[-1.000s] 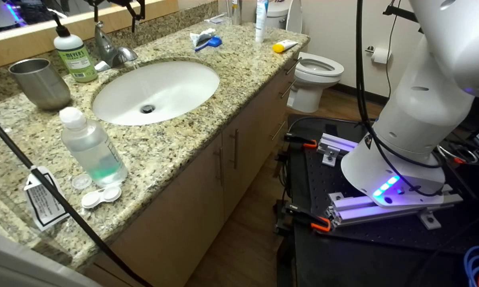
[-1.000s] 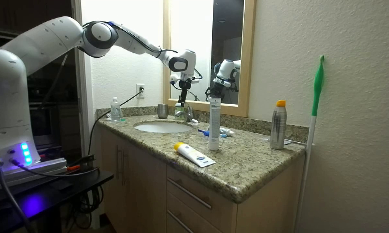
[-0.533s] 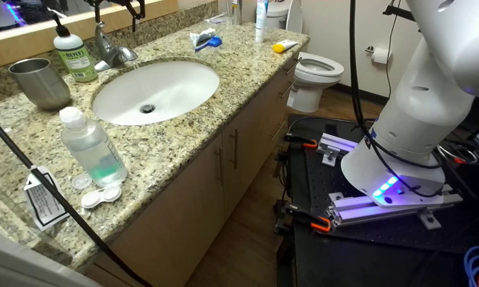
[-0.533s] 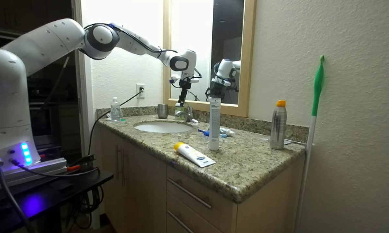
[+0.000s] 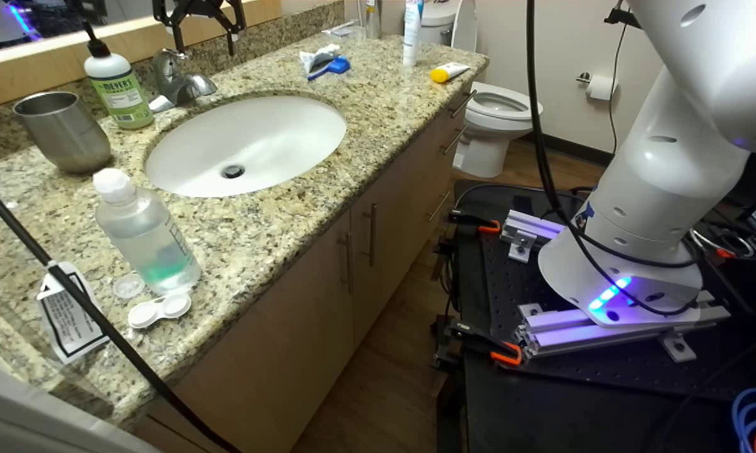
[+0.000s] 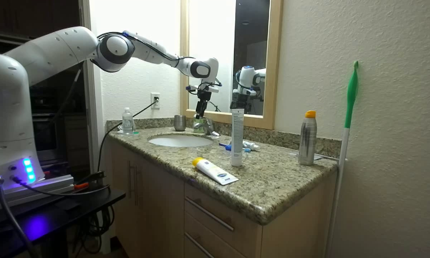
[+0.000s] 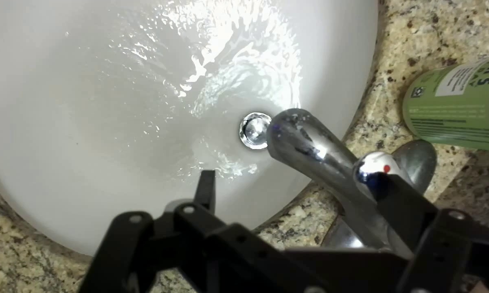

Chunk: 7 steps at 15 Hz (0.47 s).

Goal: Wet the toothbrush with water, put it back on the counter, move the toothpaste forward then close the tap

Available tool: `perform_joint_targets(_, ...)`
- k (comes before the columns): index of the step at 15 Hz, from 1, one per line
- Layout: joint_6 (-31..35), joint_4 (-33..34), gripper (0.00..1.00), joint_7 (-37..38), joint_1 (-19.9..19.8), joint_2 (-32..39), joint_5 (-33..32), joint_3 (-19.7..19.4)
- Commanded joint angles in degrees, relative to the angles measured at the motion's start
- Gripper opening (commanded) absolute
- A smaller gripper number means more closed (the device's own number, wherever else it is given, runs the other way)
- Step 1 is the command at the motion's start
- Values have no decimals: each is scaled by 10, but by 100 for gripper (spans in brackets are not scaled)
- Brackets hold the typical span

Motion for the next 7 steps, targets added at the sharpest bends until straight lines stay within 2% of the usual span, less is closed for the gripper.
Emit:
perform_joint_targets(1,-45,58,100,22,-17,44,-19,9)
perform_joint_targets(4,-58,89,100,37,-24,58,-16,14)
perform_joint_targets(5,-34,50,100,21,-9,26,0,4)
perform_joint_targets(7,-42,64,100,26,-13,34,0,6)
